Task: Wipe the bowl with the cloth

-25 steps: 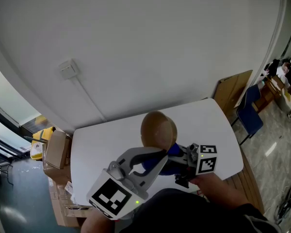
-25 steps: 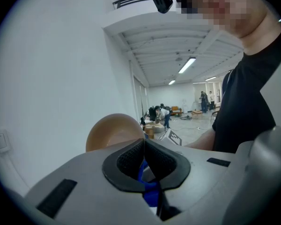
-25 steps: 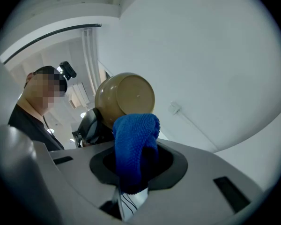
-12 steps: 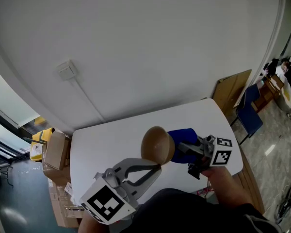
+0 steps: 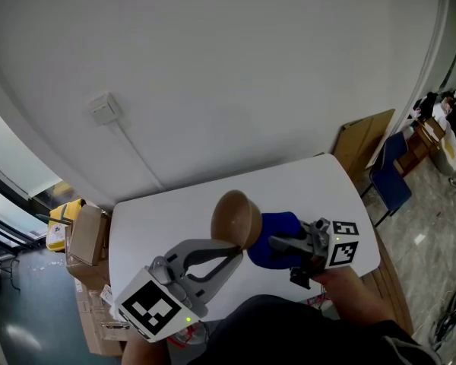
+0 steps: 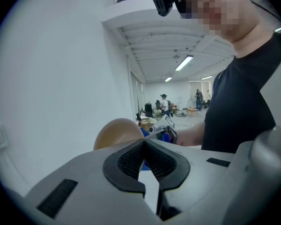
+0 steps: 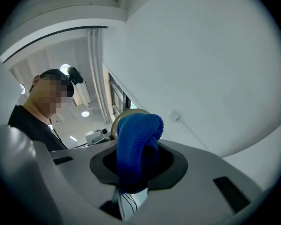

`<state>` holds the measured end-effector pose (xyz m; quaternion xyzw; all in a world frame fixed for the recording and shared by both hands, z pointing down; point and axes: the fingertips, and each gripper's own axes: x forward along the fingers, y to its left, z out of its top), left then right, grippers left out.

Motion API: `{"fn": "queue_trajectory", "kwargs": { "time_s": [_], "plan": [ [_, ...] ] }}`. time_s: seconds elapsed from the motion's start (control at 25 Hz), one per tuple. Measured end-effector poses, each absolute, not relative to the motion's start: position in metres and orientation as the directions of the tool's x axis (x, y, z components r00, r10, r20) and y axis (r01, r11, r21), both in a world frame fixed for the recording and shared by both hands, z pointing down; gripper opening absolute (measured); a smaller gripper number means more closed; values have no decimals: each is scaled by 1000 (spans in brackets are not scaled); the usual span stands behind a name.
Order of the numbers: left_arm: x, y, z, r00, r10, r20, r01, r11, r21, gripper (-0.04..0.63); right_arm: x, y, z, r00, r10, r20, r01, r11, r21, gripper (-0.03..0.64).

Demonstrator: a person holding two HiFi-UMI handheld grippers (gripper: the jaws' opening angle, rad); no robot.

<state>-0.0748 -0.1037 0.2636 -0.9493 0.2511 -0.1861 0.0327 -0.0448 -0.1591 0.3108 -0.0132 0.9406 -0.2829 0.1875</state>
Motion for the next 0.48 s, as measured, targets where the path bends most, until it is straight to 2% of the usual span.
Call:
{"fn": "queue_trajectory", "kwargs": {
  "time_s": [0.16, 0.48],
  "plan": [
    [-73, -104, 256, 810, -492, 319, -465, -871, -160, 15, -54, -149, 314, -927, -110, -358, 119, 820, -560, 80],
    [-56, -94, 261, 817, -433, 381, -392, -901, -185, 15, -64, -150, 337, -944, -107, -313, 111, 788, -605, 81]
  ]
}}
